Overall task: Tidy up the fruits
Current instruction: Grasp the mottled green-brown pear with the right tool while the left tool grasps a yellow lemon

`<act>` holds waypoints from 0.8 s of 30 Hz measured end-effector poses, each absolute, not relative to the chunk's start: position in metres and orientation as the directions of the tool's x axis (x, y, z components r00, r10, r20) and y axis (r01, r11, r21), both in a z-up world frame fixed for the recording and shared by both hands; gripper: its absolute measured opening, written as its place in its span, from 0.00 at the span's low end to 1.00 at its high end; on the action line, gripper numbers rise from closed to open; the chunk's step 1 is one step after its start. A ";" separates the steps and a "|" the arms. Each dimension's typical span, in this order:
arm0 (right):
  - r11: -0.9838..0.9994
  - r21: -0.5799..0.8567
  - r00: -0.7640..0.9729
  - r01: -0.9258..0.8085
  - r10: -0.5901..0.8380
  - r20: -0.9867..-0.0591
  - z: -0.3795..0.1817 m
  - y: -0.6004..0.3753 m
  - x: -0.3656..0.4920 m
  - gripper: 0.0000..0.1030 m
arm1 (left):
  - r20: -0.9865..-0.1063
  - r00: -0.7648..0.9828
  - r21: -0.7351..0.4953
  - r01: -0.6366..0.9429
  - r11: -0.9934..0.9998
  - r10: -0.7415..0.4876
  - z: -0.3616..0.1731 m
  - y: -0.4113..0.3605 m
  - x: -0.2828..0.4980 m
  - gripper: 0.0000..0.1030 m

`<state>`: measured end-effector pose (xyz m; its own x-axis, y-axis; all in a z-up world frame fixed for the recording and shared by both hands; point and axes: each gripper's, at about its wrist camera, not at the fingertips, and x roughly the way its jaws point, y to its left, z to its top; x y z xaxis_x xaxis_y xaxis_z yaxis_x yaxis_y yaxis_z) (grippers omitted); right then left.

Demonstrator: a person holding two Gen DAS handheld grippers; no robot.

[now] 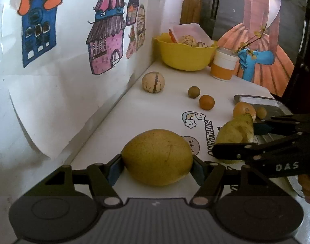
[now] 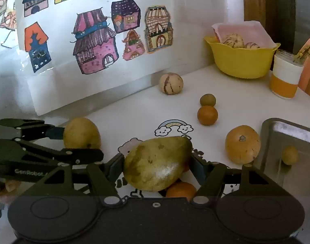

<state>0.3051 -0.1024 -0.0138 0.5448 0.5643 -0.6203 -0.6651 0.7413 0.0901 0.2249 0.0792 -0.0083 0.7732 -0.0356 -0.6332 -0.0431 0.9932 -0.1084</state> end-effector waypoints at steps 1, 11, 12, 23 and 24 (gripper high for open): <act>0.741 0.077 0.552 -0.667 0.561 -0.617 -0.014 -0.101 0.304 0.68 | -0.633 0.774 -0.110 -0.045 0.993 -0.035 -0.008 0.079 0.224 0.71; 0.741 0.007 0.610 -0.671 0.557 -0.564 -0.018 -0.103 0.285 0.66 | -0.630 0.775 -0.137 -0.051 0.989 -0.048 -0.008 0.077 0.218 0.71; 0.741 0.007 0.611 -0.671 0.558 -0.561 -0.019 -0.104 0.284 0.66 | -0.630 0.775 -0.139 -0.049 0.989 -0.050 -0.008 0.077 0.218 0.71; 0.758 -0.007 0.659 -0.652 0.563 -0.498 -0.012 -0.120 0.265 0.66 | -0.632 0.770 -0.174 -0.034 0.984 -0.086 -0.007 0.070 0.212 0.71; 0.759 -0.006 0.663 -0.651 0.565 -0.491 -0.010 -0.122 0.264 0.66 | -0.632 0.770 -0.169 -0.032 0.985 -0.084 -0.008 0.068 0.212 0.70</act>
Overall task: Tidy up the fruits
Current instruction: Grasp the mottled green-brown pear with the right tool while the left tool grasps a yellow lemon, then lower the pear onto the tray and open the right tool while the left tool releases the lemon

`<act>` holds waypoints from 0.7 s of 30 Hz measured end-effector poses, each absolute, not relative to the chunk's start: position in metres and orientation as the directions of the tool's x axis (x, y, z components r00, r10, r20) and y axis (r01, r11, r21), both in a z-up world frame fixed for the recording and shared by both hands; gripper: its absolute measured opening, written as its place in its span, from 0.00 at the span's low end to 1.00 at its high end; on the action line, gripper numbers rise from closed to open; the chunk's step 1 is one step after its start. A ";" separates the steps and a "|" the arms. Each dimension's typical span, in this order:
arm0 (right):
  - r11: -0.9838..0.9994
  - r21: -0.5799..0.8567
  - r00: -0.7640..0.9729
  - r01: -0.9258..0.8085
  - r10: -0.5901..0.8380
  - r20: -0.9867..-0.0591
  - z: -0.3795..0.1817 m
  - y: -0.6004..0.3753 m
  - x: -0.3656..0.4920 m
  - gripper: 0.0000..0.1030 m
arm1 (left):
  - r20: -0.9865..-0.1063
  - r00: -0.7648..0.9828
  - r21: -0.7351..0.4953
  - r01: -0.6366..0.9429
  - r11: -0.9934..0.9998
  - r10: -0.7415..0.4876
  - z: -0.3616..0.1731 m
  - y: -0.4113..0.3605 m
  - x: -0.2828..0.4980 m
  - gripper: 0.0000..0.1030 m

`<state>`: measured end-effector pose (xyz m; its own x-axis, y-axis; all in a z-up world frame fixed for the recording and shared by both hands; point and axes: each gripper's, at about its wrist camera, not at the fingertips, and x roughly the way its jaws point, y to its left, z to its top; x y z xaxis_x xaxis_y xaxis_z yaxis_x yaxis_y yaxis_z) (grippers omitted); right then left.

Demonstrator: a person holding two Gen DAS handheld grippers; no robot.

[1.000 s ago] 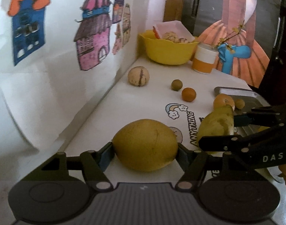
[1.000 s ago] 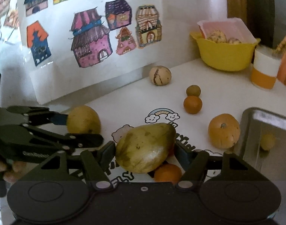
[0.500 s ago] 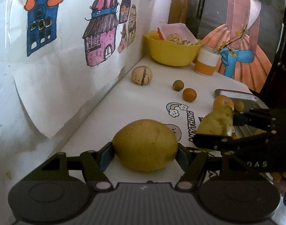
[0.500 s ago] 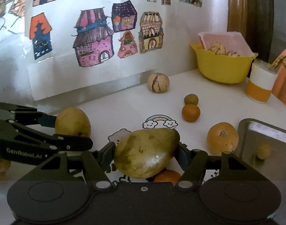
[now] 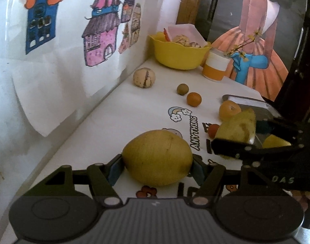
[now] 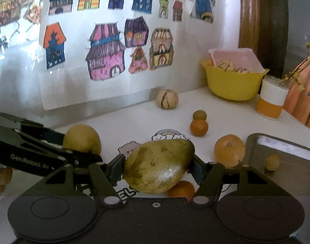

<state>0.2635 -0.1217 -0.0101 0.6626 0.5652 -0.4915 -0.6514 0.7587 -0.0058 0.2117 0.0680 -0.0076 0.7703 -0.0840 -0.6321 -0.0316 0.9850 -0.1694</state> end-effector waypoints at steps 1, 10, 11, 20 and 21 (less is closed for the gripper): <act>0.760 -0.005 0.666 -0.650 0.567 -0.485 -0.009 -0.124 0.262 0.66 | -0.632 0.771 -0.167 -0.032 0.985 -0.082 -0.007 0.066 0.212 0.70; 0.792 0.030 0.714 -0.609 0.565 -0.413 0.021 -0.163 0.247 0.66 | -0.616 0.776 -0.198 0.017 0.980 -0.138 -0.003 0.039 0.217 0.70; 0.802 0.030 0.726 -0.596 0.555 -0.407 0.025 -0.170 0.246 0.66 | -0.616 0.774 -0.200 0.023 0.980 -0.144 -0.004 0.035 0.219 0.70; 0.882 -0.011 0.809 -0.471 0.427 -0.405 0.039 -0.239 0.241 0.66 | -0.584 0.788 -0.237 0.065 0.969 -0.195 0.005 0.003 0.232 0.70; 0.890 -0.008 0.814 -0.455 0.412 -0.409 0.038 -0.246 0.243 0.66 | -0.578 0.791 -0.237 0.072 0.969 -0.200 0.007 -0.002 0.235 0.70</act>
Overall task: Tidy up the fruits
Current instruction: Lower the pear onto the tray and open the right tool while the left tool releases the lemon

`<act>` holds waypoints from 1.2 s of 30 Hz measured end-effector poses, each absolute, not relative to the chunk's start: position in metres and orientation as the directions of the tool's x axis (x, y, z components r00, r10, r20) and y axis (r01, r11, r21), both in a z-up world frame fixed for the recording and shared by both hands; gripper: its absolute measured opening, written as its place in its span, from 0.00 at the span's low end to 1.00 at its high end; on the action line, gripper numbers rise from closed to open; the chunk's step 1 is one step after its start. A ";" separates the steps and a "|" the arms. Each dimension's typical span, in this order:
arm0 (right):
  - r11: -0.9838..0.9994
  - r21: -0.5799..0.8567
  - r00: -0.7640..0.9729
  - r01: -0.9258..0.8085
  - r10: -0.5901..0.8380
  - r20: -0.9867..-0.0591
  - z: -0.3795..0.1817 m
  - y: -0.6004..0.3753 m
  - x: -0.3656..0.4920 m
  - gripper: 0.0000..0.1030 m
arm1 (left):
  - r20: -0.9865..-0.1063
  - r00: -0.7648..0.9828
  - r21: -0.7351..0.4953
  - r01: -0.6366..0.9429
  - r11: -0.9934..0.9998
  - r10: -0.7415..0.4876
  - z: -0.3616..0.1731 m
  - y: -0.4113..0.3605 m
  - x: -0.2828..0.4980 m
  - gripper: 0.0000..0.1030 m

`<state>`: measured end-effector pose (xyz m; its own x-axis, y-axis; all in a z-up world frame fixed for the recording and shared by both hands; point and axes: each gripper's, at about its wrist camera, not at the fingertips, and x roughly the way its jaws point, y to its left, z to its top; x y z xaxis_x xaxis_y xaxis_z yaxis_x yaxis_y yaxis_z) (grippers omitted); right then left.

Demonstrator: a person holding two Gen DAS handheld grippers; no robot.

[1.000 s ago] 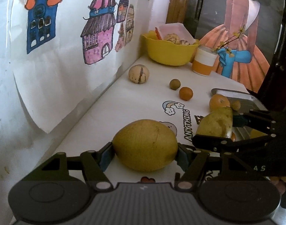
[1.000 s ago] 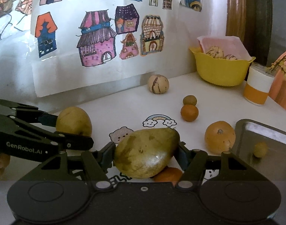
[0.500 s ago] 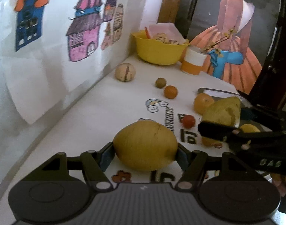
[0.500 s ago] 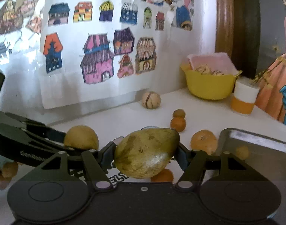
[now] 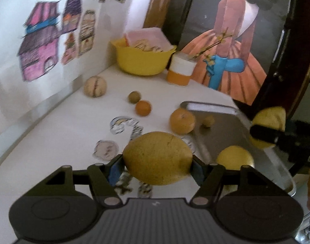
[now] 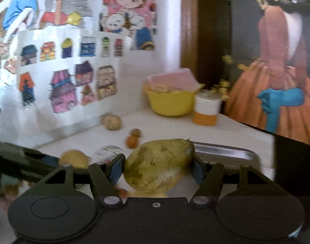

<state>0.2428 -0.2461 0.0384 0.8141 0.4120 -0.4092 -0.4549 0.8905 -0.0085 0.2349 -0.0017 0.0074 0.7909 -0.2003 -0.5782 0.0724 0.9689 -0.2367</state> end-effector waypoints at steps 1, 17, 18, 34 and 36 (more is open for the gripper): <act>0.899 0.001 0.817 -0.439 0.400 -0.415 0.037 -0.254 0.245 0.66 | -0.575 0.793 -0.237 0.077 0.969 -0.204 0.010 -0.006 0.238 0.70; 0.938 0.108 0.775 -0.329 0.334 -0.536 -0.003 -0.297 0.295 0.66 | -0.591 0.730 -0.227 0.257 0.939 -0.342 0.006 -0.093 0.329 0.70; 0.935 0.119 0.765 -0.333 0.342 -0.546 -0.005 -0.298 0.297 0.67 | -0.602 0.720 -0.224 0.263 0.938 -0.345 0.003 -0.096 0.331 0.70; 0.938 0.103 0.749 -0.330 0.326 -0.577 -0.001 -0.294 0.296 0.77 | -0.641 0.690 -0.177 0.294 0.939 -0.337 -0.002 -0.109 0.336 0.81; 0.940 0.095 0.760 -0.327 0.321 -0.565 0.002 -0.295 0.291 0.83 | -0.629 0.701 -0.188 0.281 0.941 -0.336 0.003 -0.106 0.332 0.86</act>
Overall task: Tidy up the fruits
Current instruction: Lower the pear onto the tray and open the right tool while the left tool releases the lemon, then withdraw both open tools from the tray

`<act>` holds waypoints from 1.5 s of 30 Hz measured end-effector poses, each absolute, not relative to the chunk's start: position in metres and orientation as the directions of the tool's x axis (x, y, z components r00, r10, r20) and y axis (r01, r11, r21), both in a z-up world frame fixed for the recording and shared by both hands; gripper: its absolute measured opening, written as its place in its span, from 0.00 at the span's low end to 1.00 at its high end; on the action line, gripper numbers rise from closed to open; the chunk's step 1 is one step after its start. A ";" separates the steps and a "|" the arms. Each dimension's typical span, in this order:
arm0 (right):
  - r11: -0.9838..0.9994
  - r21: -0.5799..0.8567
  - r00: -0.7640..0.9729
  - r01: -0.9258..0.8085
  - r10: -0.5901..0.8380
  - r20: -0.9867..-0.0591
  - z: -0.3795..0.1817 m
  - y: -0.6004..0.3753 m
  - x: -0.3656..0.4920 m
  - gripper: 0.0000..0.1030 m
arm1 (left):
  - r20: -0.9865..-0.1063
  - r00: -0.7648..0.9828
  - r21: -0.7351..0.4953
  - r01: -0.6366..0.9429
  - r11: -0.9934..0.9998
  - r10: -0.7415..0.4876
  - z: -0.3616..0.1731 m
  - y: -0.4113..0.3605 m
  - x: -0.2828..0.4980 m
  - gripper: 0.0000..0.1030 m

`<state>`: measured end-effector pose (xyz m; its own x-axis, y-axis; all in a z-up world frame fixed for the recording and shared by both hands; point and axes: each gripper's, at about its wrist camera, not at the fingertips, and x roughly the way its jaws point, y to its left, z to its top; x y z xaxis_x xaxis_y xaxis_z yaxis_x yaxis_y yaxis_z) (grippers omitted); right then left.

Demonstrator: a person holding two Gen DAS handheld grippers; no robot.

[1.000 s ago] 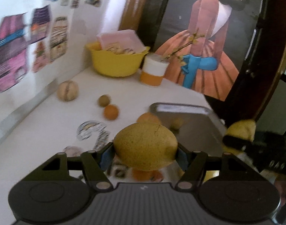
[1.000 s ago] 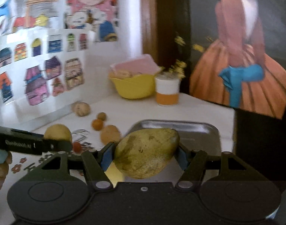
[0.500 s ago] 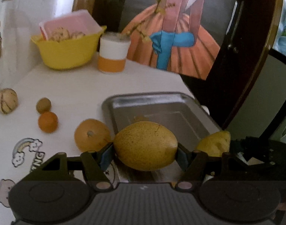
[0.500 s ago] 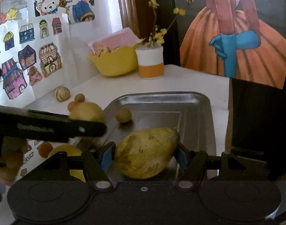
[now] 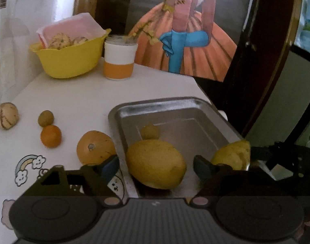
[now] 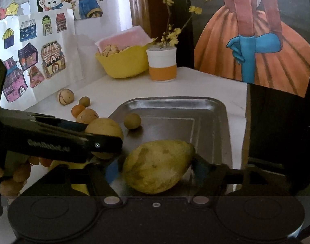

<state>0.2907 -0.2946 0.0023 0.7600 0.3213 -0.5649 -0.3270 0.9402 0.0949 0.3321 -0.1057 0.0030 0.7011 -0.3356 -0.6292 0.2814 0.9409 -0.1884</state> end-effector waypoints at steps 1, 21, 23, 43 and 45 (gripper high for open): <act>0.942 0.091 0.765 -0.322 0.316 -0.560 0.004 -0.295 0.288 0.84 | -0.619 0.710 -0.195 0.275 0.941 -0.336 0.006 -0.103 0.329 0.89; 0.967 0.031 0.873 -0.251 0.240 -0.425 0.053 -0.280 0.139 0.99 | -0.544 0.799 -0.209 0.169 0.963 -0.259 0.049 -0.047 0.167 1.00; 0.967 0.022 0.861 -0.253 0.236 -0.452 0.053 -0.275 0.122 0.99 | -0.559 0.787 -0.206 0.173 0.963 -0.261 0.047 -0.043 0.152 1.00; 0.905 0.118 0.664 -0.408 0.383 -0.642 0.036 -0.197 0.051 0.99 | -0.697 0.706 -0.157 0.019 0.987 -0.124 0.032 0.041 0.068 1.00; 0.890 0.136 0.644 -0.436 0.414 -0.643 0.040 -0.188 0.054 0.99 | -0.694 0.712 -0.152 0.001 0.988 -0.108 0.036 0.050 0.068 1.00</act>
